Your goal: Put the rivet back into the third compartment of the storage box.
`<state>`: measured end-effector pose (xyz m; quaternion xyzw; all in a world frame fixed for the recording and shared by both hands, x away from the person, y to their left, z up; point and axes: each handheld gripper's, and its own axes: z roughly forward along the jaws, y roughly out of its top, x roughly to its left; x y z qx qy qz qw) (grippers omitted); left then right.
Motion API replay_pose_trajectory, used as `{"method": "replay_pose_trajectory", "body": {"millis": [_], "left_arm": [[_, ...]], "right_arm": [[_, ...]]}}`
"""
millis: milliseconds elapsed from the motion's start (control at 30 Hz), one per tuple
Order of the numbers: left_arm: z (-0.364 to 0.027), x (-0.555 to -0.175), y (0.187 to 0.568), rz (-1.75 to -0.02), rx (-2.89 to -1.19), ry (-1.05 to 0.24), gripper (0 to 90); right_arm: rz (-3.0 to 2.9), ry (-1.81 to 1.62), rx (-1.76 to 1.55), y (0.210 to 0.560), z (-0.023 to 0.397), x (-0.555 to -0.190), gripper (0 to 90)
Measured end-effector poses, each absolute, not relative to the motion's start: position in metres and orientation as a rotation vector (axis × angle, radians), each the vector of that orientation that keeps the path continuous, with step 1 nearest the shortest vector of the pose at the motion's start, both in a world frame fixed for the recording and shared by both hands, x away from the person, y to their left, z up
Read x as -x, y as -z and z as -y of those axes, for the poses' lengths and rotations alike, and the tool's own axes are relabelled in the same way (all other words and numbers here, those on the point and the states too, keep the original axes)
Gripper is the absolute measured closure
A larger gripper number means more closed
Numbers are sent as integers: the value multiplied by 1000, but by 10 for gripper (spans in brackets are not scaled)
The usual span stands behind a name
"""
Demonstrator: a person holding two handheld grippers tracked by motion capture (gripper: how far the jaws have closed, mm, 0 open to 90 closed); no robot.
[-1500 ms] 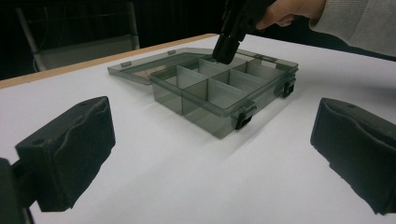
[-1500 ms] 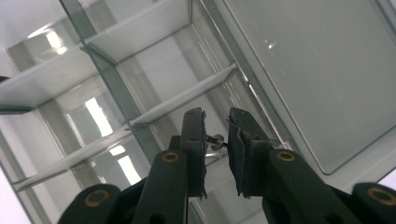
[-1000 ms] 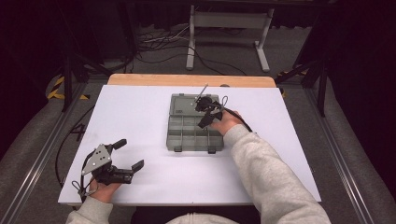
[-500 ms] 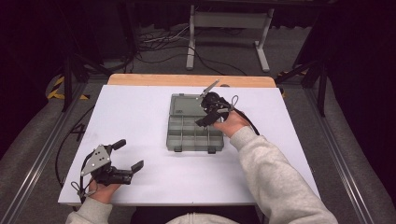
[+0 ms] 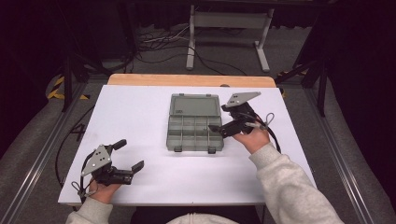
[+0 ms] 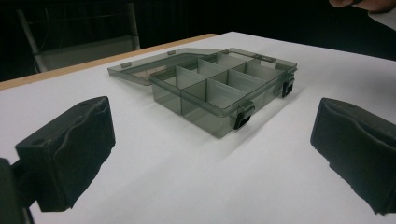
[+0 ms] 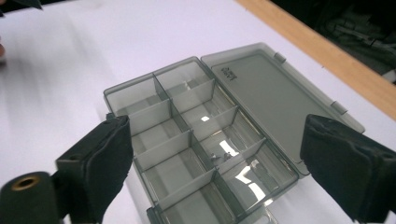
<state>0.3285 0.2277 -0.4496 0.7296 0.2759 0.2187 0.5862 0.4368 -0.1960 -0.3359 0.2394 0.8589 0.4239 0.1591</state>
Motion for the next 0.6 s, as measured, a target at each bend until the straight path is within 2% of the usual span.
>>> {"method": "replay_pose_trajectory", "body": {"millis": [600], "left_arm": [[-227, -326, 447, -621, -1696, -509, 3]], "right_arm": [[-2129, -1463, -638, 365, 269, -373, 1]]}}
